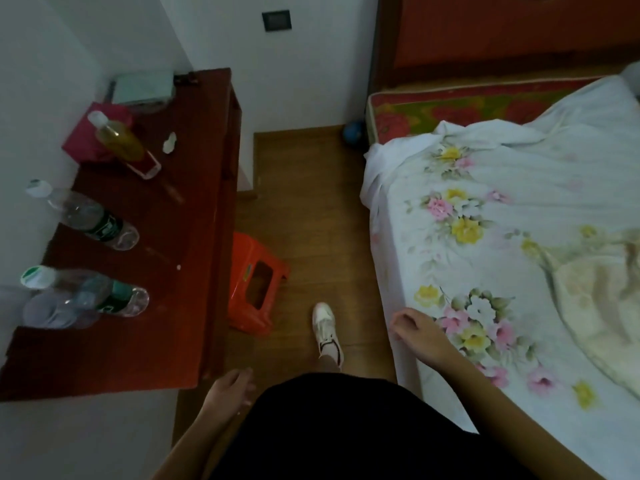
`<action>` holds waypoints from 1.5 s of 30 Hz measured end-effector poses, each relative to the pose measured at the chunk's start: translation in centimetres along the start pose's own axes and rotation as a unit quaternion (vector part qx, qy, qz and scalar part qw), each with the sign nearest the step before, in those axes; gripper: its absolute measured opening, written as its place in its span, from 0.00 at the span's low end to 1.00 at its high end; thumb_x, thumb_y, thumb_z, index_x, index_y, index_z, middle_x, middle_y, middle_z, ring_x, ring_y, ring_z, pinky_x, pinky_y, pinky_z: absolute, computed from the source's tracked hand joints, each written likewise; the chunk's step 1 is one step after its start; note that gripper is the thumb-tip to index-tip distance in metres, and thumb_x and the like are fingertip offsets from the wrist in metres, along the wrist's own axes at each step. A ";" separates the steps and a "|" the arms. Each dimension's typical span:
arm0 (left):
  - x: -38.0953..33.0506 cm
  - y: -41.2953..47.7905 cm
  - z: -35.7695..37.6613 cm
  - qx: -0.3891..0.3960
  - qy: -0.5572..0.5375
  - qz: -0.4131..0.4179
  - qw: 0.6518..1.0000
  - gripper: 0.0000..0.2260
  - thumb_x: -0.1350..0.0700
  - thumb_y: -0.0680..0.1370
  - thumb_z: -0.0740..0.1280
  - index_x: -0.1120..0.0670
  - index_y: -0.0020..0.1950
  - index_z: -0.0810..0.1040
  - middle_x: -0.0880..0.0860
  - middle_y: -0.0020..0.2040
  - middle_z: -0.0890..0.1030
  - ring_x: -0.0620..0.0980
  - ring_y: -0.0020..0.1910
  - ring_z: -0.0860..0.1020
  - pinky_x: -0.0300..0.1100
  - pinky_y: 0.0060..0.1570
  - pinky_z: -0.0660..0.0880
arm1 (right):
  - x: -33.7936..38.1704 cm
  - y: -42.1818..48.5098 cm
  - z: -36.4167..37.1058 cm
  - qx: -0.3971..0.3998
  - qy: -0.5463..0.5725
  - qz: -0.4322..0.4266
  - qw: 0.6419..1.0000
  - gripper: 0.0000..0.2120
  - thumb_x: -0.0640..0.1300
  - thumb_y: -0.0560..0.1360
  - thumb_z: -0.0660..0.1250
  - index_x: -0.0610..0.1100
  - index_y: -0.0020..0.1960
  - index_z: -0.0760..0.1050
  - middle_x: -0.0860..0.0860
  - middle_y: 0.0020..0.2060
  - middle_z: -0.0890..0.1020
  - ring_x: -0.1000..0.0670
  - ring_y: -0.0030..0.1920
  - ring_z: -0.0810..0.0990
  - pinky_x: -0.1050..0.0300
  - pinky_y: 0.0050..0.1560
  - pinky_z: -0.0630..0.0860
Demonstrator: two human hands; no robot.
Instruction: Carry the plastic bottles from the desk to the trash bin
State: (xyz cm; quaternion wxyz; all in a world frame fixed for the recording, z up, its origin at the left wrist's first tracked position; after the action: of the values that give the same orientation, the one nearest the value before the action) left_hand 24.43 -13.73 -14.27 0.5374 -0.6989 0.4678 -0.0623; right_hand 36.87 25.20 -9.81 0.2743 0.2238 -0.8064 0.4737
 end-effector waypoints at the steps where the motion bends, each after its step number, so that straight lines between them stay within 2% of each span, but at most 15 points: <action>1: -2.1 0.9 0.3 0.008 -0.001 0.007 1.000 0.12 0.51 0.82 0.64 0.57 0.48 0.82 0.59 0.46 0.86 0.52 0.34 0.81 0.42 0.36 0.73 | 0.5 1.4 -0.7 -0.008 -0.001 0.002 1.000 0.04 0.42 0.76 0.67 0.43 0.49 0.80 0.46 0.42 0.84 0.47 0.44 0.82 0.56 0.46 0.76; 3: -6.5 3.0 0.6 0.020 0.007 0.026 0.999 0.11 0.51 0.82 0.63 0.55 0.48 0.82 0.57 0.46 0.86 0.52 0.37 0.82 0.43 0.40 0.74 | 0.8 4.2 -2.0 -0.019 -0.011 0.015 1.000 0.04 0.44 0.76 0.68 0.45 0.49 0.79 0.46 0.42 0.84 0.46 0.45 0.84 0.51 0.48 0.78; 6: -13.7 6.0 0.2 0.030 0.018 0.050 0.998 0.11 0.49 0.82 0.62 0.52 0.51 0.81 0.53 0.47 0.86 0.53 0.43 0.84 0.45 0.45 0.77 | 0.2 7.2 -4.4 -0.024 -0.011 0.068 0.997 0.09 0.44 0.77 0.67 0.43 0.55 0.78 0.46 0.44 0.85 0.47 0.44 0.85 0.56 0.42 0.77; 8: -18.3 8.0 -0.2 0.043 0.030 0.068 0.996 0.11 0.47 0.82 0.61 0.51 0.52 0.81 0.51 0.48 0.85 0.53 0.45 0.85 0.47 0.48 0.77 | 0.0 9.0 -6.1 -0.045 -0.004 0.095 0.994 0.10 0.44 0.78 0.67 0.41 0.56 0.78 0.46 0.44 0.85 0.47 0.43 0.85 0.54 0.44 0.78; 10: -22.9 9.9 -1.0 0.044 0.033 0.084 0.995 0.11 0.47 0.82 0.61 0.50 0.50 0.80 0.51 0.49 0.85 0.53 0.46 0.84 0.48 0.49 0.77 | 0.6 10.9 -7.8 -0.054 0.004 0.112 0.992 0.09 0.43 0.78 0.66 0.40 0.55 0.78 0.46 0.44 0.85 0.47 0.42 0.85 0.50 0.46 0.78; 15: -31.7 12.9 -3.4 0.016 -0.009 0.120 0.993 0.10 0.48 0.83 0.61 0.47 0.48 0.80 0.50 0.48 0.85 0.53 0.46 0.84 0.48 0.48 0.75 | 5.5 17.5 -10.7 -0.040 -0.011 0.109 0.993 0.09 0.42 0.77 0.66 0.39 0.55 0.79 0.46 0.42 0.86 0.47 0.39 0.84 0.54 0.42 0.75; 21: -32.5 14.6 -6.4 -0.059 -0.116 0.073 0.989 0.10 0.51 0.83 0.62 0.52 0.48 0.80 0.54 0.48 0.85 0.53 0.42 0.83 0.44 0.38 0.72 | 17.4 28.2 -9.3 0.057 -0.110 0.013 0.992 0.06 0.43 0.78 0.66 0.42 0.52 0.79 0.44 0.42 0.86 0.44 0.42 0.84 0.51 0.42 0.76; 24: -29.7 13.6 -7.4 -0.119 -0.181 0.009 0.976 0.10 0.52 0.83 0.62 0.53 0.49 0.81 0.54 0.47 0.85 0.53 0.40 0.83 0.44 0.37 0.74 | 24.4 32.7 -6.6 0.128 -0.187 -0.051 0.973 0.02 0.45 0.77 0.67 0.48 0.48 0.79 0.46 0.44 0.85 0.43 0.48 0.84 0.47 0.52 0.78; 26: -27.3 12.4 -7.8 -0.171 -0.228 -0.026 0.958 0.11 0.50 0.82 0.63 0.52 0.46 0.82 0.53 0.44 0.86 0.54 0.42 0.84 0.50 0.42 0.77 | 29.4 34.5 -3.6 0.199 -0.245 -0.085 0.945 0.05 0.48 0.78 0.67 0.50 0.53 0.77 0.51 0.48 0.83 0.49 0.51 0.82 0.52 0.53 0.78; 29: -24.5 9.7 -7.8 -0.247 -0.316 -0.073 0.913 0.09 0.51 0.82 0.63 0.51 0.47 0.81 0.53 0.43 0.86 0.55 0.41 0.85 0.53 0.44 0.79 | 36.3 35.2 1.8 0.281 -0.322 -0.140 0.893 0.07 0.53 0.79 0.64 0.55 0.57 0.73 0.56 0.51 0.79 0.55 0.51 0.79 0.59 0.49 0.75; 33: -22.2 5.5 -7.1 -0.348 -0.410 -0.104 0.837 0.09 0.52 0.83 0.62 0.52 0.48 0.79 0.53 0.44 0.86 0.55 0.43 0.85 0.48 0.43 0.77 | 42.9 33.6 9.6 0.355 -0.385 -0.243 0.817 0.12 0.56 0.79 0.63 0.55 0.61 0.73 0.58 0.52 0.78 0.56 0.52 0.78 0.57 0.51 0.76; 37: -19.4 1.8 -6.5 -0.418 -0.458 -0.133 0.773 0.10 0.50 0.83 0.61 0.54 0.53 0.79 0.53 0.47 0.85 0.53 0.44 0.85 0.49 0.44 0.78 | 47.2 29.5 16.7 0.410 -0.408 -0.322 0.750 0.15 0.55 0.79 0.63 0.52 0.63 0.74 0.56 0.54 0.79 0.54 0.54 0.79 0.55 0.52 0.77; 40: -17.3 -0.4 -6.5 -0.466 -0.471 -0.144 0.735 0.12 0.48 0.82 0.63 0.54 0.58 0.79 0.53 0.50 0.85 0.50 0.46 0.84 0.46 0.43 0.80 | 48.7 25.7 21.1 0.438 -0.399 -0.359 0.721 0.15 0.54 0.78 0.65 0.51 0.63 0.75 0.58 0.52 0.79 0.57 0.52 0.79 0.60 0.47 0.76; 42: -15.8 -1.7 -7.3 -0.493 -0.470 -0.156 0.715 0.14 0.45 0.80 0.65 0.52 0.60 0.78 0.52 0.51 0.84 0.50 0.49 0.83 0.47 0.46 0.81 | 49.2 23.2 23.5 0.458 -0.383 -0.377 0.708 0.16 0.53 0.78 0.66 0.51 0.63 0.75 0.59 0.51 0.79 0.58 0.52 0.79 0.62 0.46 0.75; 45: -13.8 -2.9 -9.6 -0.538 -0.457 -0.159 0.691 0.22 0.40 0.75 0.69 0.51 0.64 0.77 0.50 0.55 0.82 0.50 0.54 0.82 0.47 0.51 0.81 | 49.8 20.0 27.3 0.474 -0.358 -0.411 0.691 0.21 0.53 0.76 0.69 0.49 0.66 0.73 0.55 0.56 0.80 0.57 0.54 0.80 0.56 0.54 0.79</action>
State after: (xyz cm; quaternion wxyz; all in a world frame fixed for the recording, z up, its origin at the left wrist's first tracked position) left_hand 12.85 -10.47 -2.23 0.1994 -0.8744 -0.0001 0.4423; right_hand -19.13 4.99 -0.95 -0.0100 0.7860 -0.3390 0.5168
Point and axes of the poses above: each hand's wrist, its own y-axis towards the middle knuckle, its own z-axis out of the palm, x = y × z, the point moved 6 cm from there along y, towards the middle knuckle
